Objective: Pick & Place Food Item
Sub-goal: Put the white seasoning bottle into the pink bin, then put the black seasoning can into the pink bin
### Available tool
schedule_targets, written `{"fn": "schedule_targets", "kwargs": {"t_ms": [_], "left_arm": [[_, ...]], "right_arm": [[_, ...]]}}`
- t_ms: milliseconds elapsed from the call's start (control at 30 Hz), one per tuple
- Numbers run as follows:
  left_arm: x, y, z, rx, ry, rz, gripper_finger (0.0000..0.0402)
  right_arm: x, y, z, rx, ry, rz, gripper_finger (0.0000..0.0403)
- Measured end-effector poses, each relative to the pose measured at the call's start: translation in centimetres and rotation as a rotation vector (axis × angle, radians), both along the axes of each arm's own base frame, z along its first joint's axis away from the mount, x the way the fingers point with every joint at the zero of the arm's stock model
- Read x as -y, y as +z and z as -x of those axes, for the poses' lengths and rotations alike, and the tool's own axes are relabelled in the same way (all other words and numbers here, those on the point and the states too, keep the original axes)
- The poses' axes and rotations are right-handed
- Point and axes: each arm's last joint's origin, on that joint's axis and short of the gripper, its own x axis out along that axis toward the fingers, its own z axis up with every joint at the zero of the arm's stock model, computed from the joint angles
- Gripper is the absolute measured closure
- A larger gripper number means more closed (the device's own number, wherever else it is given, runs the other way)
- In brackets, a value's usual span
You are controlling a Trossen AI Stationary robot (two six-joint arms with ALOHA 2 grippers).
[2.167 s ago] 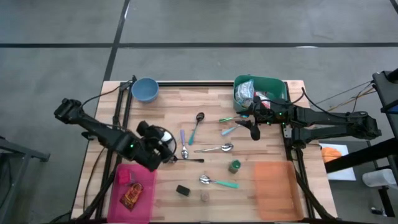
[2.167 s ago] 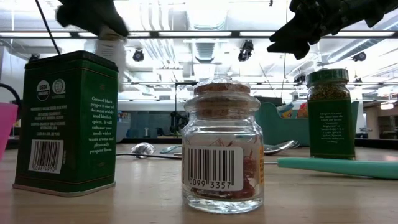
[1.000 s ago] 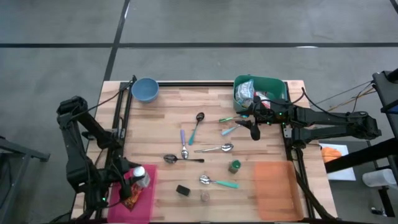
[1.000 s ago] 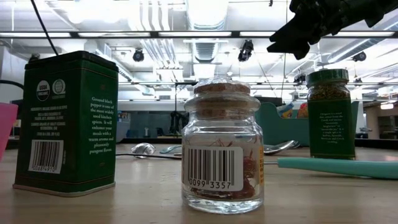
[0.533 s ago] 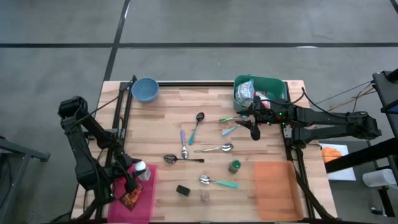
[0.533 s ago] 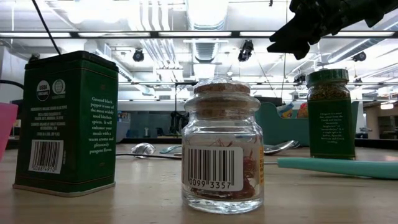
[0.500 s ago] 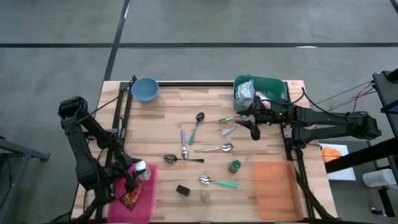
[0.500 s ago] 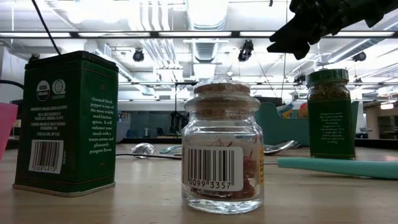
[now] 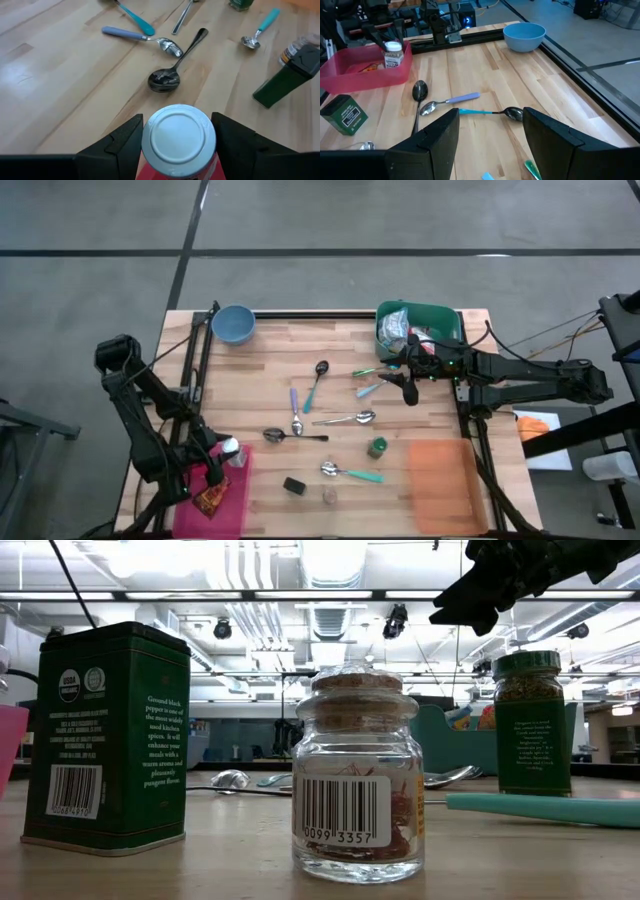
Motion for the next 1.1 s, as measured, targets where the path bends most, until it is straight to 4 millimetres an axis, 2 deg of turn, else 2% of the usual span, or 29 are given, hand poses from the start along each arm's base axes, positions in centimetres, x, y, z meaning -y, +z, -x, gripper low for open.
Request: {"fn": "schedule_targets", "kwargs": {"t_ms": [267, 567, 733, 900, 1100], "left_arm": [[0.2, -0.1, 0.0, -0.021, -0.02, 0.003, 0.0184], [0.2, -0.1, -0.1, -0.015, -0.02, 0.008, 0.0108], [0.4, 0.0, -0.1, -0.014, -0.02, 0.02, 0.0086], [0.9, 1.0, -0.3, -0.011, -0.039, 0.028, 0.0083], [2.0, 3.5, -0.9, -0.011, -0.094, 0.014, 0.0083]], "right_arm": [[0.0, 0.0, 0.0, 0.0, 0.0, 0.0, 0.0189], [0.0, 0.0, 0.0, 0.0, 0.0, 0.0, 0.0189], [0.0, 0.0, 0.0, 0.0, 0.0, 0.0, 0.0189], [0.0, 0.0, 0.0, 0.0, 0.0, 0.0, 0.0189], [0.0, 0.0, 0.0, 0.0, 0.0, 0.0, 0.0189]]}}
